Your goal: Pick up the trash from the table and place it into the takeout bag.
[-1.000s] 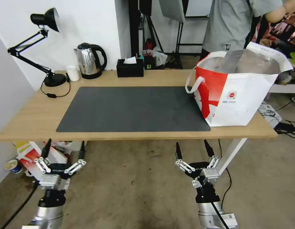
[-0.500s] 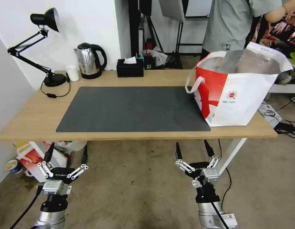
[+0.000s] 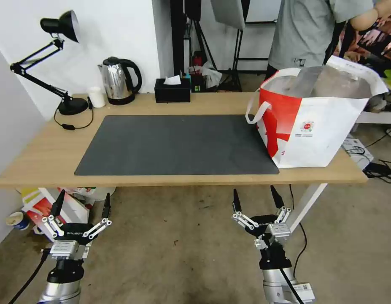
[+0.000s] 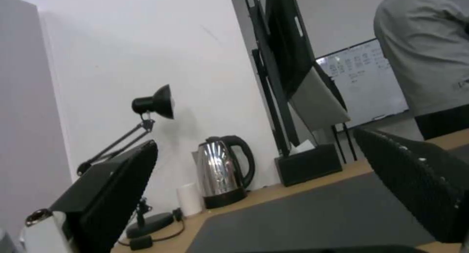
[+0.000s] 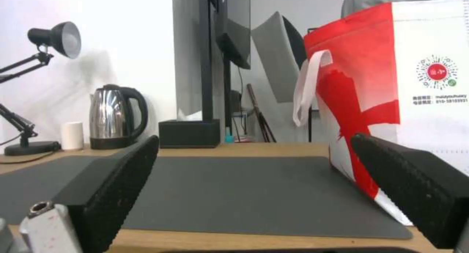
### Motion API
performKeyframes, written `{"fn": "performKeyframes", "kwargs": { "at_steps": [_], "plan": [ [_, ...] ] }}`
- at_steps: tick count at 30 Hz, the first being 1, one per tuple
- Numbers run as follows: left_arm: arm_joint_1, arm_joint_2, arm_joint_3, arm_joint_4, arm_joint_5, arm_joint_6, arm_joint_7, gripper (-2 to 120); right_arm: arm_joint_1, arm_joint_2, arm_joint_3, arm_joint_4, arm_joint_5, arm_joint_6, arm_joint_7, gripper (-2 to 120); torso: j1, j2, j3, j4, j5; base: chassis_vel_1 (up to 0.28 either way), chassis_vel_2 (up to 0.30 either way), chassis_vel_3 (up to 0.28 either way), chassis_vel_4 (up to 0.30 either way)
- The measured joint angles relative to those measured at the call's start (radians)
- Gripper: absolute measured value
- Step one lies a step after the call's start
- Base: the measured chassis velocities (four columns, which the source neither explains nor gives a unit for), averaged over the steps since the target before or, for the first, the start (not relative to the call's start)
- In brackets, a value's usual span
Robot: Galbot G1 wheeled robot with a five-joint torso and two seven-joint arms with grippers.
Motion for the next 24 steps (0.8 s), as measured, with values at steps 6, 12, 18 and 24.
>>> {"fn": "performKeyframes", "kwargs": {
  "at_steps": [6, 12, 18, 24],
  "plan": [
    [-0.005, 0.0, -0.006, 0.006, 0.005, -0.019, -0.001, 100, 0.0, 0.0, 0.0, 0.0, 0.0, 0.0, 0.0, 100, 0.0, 0.0, 0.0, 0.0, 0.0, 0.0, 0.0, 0.0, 0.0],
    [-0.007, 0.0, -0.013, 0.012, 0.01, -0.034, -0.001, 100, 0.0, 0.0, 0.0, 0.0, 0.0, 0.0, 0.0, 100, 0.0, 0.0, 0.0, 0.0, 0.0001, 0.0, 0.0, 0.0, 0.0],
    [-0.007, 0.0, -0.015, 0.015, 0.013, -0.037, 0.002, 100, 0.0, 0.0, 0.0, 0.0, 0.0, 0.0, 0.0, 100, 0.0, 0.0, 0.0, 0.0, 0.0001, 0.0, 0.0, 0.0, 0.0],
    [-0.007, 0.0, -0.005, 0.018, 0.029, -0.037, 0.007, 100, 0.0, 0.0, 0.0, 0.0, 0.0, 0.0, 0.0, 100, 0.0, 0.0, 0.0, 0.0, 0.0, 0.0, 0.0, 0.0, 0.0]
  ]
}}
